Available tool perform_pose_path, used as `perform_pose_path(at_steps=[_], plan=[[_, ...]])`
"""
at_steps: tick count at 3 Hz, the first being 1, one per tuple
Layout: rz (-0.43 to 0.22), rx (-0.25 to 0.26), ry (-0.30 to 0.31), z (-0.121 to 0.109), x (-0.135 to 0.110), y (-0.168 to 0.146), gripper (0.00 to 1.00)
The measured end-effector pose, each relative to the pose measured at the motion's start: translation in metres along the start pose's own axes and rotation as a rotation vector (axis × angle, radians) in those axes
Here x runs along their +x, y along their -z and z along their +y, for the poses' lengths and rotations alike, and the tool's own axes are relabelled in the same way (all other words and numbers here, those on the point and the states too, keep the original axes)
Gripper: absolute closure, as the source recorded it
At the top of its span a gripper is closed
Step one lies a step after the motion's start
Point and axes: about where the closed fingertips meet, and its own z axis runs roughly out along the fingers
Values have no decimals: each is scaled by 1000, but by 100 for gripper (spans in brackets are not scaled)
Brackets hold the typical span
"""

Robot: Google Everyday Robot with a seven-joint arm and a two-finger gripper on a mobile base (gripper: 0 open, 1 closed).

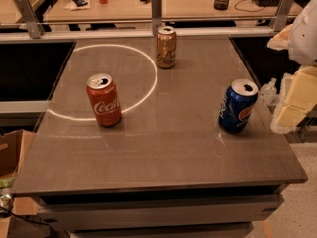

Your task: Move pepsi can near orange can

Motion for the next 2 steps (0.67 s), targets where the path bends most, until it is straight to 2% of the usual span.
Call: perform_pose_path(at_steps=[1,2], plan=[[0,0,0,0,0,0,0],[-45,36,-119,-1,6,1,0]])
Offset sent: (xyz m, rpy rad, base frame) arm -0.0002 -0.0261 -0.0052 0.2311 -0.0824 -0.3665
